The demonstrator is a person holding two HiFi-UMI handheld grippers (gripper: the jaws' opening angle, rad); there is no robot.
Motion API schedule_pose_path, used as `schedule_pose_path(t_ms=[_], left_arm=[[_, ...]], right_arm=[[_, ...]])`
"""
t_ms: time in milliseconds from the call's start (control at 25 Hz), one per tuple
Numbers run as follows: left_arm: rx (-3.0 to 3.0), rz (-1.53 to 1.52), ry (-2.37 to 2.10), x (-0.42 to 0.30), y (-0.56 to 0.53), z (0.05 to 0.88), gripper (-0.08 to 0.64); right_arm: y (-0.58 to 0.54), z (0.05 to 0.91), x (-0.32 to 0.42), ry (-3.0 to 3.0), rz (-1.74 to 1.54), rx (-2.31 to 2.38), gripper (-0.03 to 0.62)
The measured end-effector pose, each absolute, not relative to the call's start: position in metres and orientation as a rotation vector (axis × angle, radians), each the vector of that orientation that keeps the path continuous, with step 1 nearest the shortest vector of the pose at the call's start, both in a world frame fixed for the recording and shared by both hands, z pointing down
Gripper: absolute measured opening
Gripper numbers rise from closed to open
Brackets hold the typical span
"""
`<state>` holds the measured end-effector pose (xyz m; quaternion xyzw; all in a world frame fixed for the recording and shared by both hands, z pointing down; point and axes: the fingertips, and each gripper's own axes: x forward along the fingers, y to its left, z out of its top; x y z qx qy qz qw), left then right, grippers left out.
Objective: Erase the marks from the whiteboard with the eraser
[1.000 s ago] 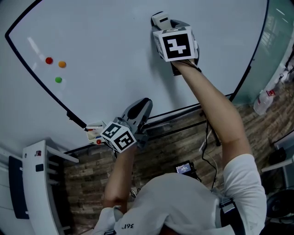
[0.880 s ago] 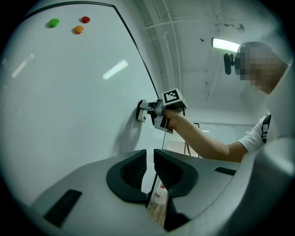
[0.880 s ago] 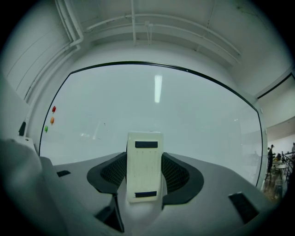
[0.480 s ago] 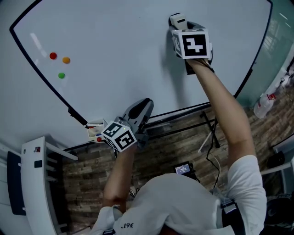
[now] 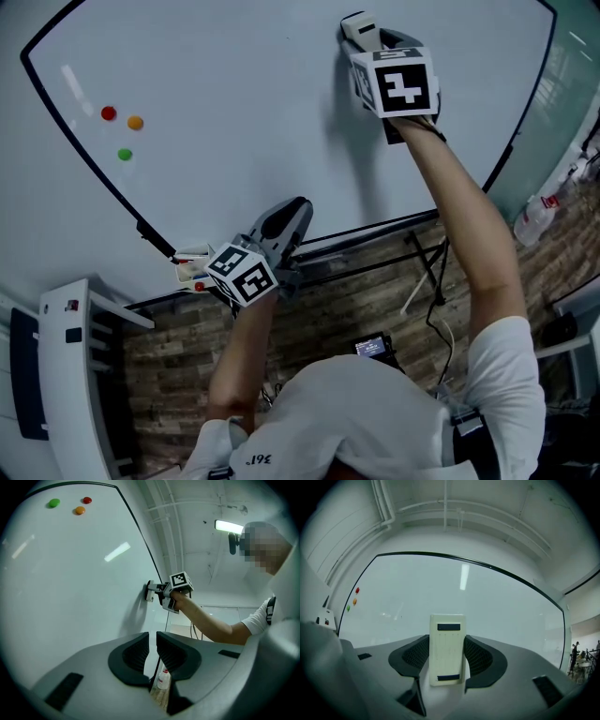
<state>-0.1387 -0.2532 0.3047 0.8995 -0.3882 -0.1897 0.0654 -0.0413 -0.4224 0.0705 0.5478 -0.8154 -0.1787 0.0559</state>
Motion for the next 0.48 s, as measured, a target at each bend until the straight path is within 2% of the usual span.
schedule_pose_path(t_ms=[200,480], left_arm=[[2.731,-0.575,-1.183,-0.144,-0.260,0.296,0.054],[2.730,-0.566,-1.156,-0.139,-0.272,0.298,0.054]], right_arm=[[-0.433,0.067,-0.026,-2.453,-0.520,1.698,0.253],[-0.454,0.073,0.033,-2.405,-0.390,1.846,0.253]])
